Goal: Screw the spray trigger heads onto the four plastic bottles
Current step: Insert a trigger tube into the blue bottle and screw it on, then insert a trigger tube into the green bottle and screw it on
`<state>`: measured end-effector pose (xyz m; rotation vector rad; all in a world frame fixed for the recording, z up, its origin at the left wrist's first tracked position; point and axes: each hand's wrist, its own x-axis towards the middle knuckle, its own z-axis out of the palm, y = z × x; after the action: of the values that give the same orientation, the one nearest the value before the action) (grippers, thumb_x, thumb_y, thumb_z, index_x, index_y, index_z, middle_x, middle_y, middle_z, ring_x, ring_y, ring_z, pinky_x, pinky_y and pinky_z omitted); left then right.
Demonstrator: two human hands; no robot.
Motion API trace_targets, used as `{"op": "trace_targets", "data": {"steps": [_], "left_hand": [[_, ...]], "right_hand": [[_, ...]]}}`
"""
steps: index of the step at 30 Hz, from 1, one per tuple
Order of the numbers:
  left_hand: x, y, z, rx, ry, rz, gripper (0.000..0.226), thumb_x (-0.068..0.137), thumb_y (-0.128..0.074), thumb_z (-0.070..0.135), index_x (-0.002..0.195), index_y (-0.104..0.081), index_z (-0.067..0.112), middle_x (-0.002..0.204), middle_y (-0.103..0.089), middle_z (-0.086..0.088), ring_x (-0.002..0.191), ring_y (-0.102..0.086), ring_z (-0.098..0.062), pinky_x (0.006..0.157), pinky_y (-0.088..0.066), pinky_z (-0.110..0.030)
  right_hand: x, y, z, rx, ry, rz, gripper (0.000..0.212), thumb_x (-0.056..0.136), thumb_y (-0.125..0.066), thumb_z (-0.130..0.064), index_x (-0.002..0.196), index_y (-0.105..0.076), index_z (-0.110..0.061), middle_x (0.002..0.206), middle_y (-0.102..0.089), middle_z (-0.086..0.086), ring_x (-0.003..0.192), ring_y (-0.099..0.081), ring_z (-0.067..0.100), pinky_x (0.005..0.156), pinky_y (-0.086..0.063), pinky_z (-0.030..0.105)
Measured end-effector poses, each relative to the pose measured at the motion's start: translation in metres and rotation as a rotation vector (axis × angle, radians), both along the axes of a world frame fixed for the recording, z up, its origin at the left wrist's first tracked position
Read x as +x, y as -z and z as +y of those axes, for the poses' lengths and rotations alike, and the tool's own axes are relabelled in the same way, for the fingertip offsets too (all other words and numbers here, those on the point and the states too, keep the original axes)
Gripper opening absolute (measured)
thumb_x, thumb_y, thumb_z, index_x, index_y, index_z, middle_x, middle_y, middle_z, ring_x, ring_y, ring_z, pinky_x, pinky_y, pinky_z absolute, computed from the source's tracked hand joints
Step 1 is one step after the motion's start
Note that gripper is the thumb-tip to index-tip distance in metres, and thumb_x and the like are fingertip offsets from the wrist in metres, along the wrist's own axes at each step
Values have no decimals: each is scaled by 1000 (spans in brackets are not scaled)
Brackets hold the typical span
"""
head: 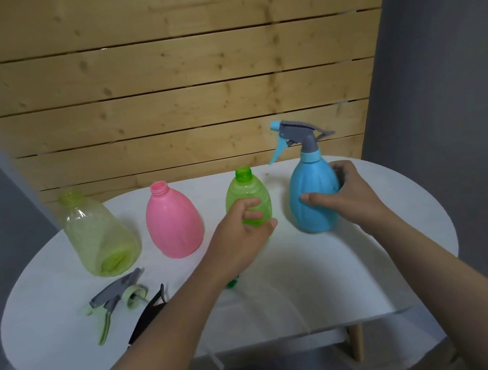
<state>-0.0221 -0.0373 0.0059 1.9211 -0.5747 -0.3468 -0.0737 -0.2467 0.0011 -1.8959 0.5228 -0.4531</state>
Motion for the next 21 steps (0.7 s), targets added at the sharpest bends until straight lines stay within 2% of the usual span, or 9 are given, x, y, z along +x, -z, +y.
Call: {"op": "trace_targets", "data": {"steps": [2, 8, 12, 15, 17, 19, 21], "left_hand": [[0, 4, -3, 12, -2, 9, 44, 84, -63, 30, 125, -47, 26, 112, -56, 6, 98, -61, -18, 86, -53, -38], [8, 9, -5, -7, -79, 26, 31, 85, -59, 19, 114, -53, 25, 105, -61, 2, 94, -64, -23, 82, -54, -40], [12, 11, -7, -52, -137, -19, 23, 85, -56, 15, 105, -58, 26, 96, -63, 2, 89, -65, -20, 66, -51, -28], [14, 12, -7, -81, -169, -55, 19, 86, -56, 14, 101, -59, 25, 92, -62, 4, 85, -64, -19, 61, -44, -22], [14, 12, -8, -96, -198, -110, 17, 87, -56, 14, 101, -59, 23, 89, -61, 4, 80, -62, -13, 58, -42, -16], [13, 11, -9, -102, -244, -202, 16, 86, -56, 14, 101, -59, 20, 91, -60, 0, 75, -56, -6, 59, -41, -12], [13, 9, -10, -91, -319, -310, 18, 84, -59, 14, 102, -56, 16, 96, -56, -3, 78, -52, -9, 68, -45, -22]], "right_hand": [[3, 5, -5, -22, -23, 25, 69, 65, -83, -29, 116, -37, -25, 113, -51, -1, 92, -55, 13, 69, -47, 25], [6, 10, -18, 30, -100, 71, 66, 73, -74, -23, 125, -35, -29, 121, -51, 1, 103, -55, 20, 76, -46, 30], [4, 10, -19, 10, -114, 85, 72, 75, -72, -21, 135, -32, -26, 123, -51, 2, 108, -54, 23, 80, -47, 31], [2, 9, -17, 9, -120, 93, 78, 76, -72, -20, 140, -28, -24, 131, -48, 3, 115, -52, 24, 83, -46, 30], [1, 7, -14, -51, -51, 108, 85, 75, -74, -24, 144, -25, -22, 141, -42, 6, 123, -46, 24, 89, -41, 30], [-2, 3, -9, -138, 69, 82, 83, 74, -75, -25, 142, -28, -21, 143, -41, 6, 125, -43, 24, 92, -38, 32], [-9, 0, -2, -167, 178, 1, 71, 73, -76, -22, 133, -38, -18, 132, -48, 5, 113, -48, 20, 87, -40, 29]]}}
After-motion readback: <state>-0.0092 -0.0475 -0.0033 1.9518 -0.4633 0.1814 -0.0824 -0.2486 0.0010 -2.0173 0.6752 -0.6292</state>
